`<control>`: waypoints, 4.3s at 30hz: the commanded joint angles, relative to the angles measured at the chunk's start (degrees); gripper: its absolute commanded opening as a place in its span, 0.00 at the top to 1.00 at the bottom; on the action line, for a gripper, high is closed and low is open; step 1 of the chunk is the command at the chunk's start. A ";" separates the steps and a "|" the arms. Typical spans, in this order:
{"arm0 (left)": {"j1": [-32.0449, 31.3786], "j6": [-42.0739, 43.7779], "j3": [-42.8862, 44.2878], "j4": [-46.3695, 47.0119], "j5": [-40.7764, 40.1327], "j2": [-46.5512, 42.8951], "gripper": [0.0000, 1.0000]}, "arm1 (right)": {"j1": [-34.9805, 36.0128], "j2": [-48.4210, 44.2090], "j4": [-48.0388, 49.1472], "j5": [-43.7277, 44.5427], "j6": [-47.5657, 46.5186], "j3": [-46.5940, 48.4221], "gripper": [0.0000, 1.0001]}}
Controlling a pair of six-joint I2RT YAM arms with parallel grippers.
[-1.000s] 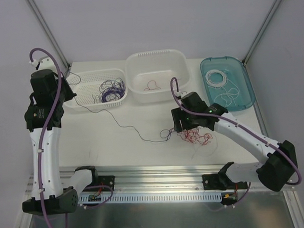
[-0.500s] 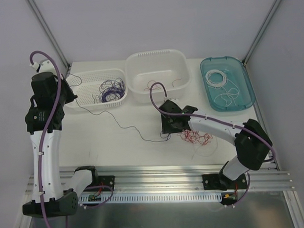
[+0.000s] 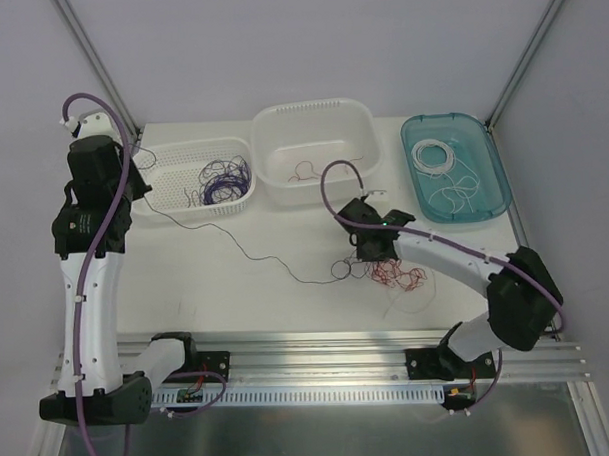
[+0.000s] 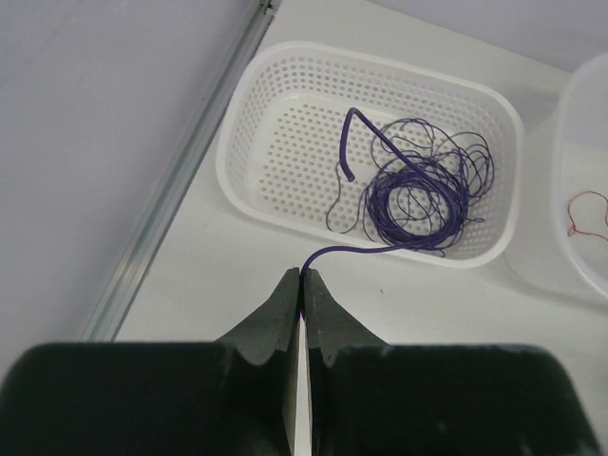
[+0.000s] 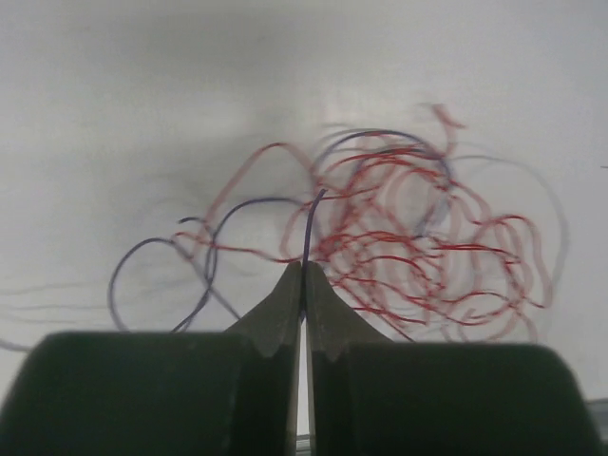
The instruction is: Untangle the cables
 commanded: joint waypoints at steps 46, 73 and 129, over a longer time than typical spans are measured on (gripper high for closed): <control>-17.28 7.19 -21.89 2.44 37.87 2.66 0.07 | -29.95 -22.51 -0.88 -32.69 -23.29 -10.57 0.42; -66.16 21.46 -13.02 25.90 35.69 39.83 0.28 | -29.95 -25.41 0.43 -32.34 -13.63 -14.26 0.09; -18.01 9.50 14.98 9.57 3.27 11.42 1.00 | -32.32 -15.12 2.37 -18.71 -8.08 -17.17 0.91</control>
